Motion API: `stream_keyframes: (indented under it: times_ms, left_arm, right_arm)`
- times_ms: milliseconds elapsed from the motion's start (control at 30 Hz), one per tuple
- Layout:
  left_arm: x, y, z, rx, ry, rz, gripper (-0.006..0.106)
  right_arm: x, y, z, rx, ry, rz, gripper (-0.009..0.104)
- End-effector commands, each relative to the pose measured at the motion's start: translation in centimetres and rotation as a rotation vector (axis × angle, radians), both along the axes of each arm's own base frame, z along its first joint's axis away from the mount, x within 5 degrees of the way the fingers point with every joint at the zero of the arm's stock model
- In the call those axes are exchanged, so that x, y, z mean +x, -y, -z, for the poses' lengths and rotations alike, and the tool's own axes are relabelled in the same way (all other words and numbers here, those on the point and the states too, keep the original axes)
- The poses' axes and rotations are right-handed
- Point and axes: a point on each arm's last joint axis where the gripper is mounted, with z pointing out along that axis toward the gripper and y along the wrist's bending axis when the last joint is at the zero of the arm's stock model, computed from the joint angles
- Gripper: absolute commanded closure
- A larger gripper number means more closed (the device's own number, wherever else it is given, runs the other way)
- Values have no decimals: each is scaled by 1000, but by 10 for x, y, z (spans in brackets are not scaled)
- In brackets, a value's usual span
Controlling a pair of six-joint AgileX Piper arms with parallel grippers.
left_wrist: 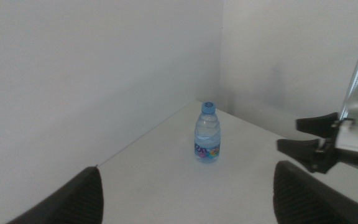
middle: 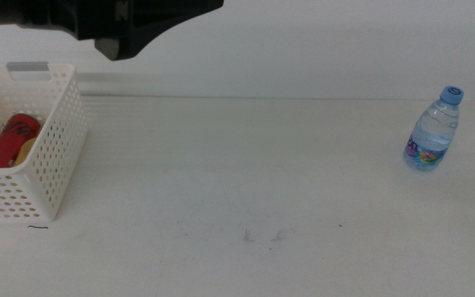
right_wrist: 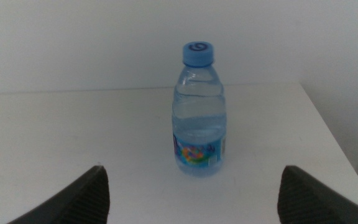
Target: Use arms to grab the bottles and put them into the dustbin to the left of the table.
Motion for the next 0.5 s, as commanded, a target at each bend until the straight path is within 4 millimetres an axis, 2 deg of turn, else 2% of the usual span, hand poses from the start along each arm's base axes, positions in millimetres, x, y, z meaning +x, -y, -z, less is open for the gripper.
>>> stream_keyframes:
  times_ms: [0, 133, 267, 467]
  left_arm:
    - [-1, -1, -1, -10, 10, -5, 7]
    - [-1, -1, -1, -10, 10, -5, 7]
    - [-1, -1, -1, -10, 12, -6, 7]
    - [-1, -1, -1, -12, 9, -7, 7]
  right_arm:
    - [16, -1, 9, -66, 48, -34, 8]
    - [36, -2, 33, -30, 23, -42, 8]
    - [52, -2, 51, 74, 87, -28, 8]
    - [81, 3, 70, -37, 105, 1, 8]
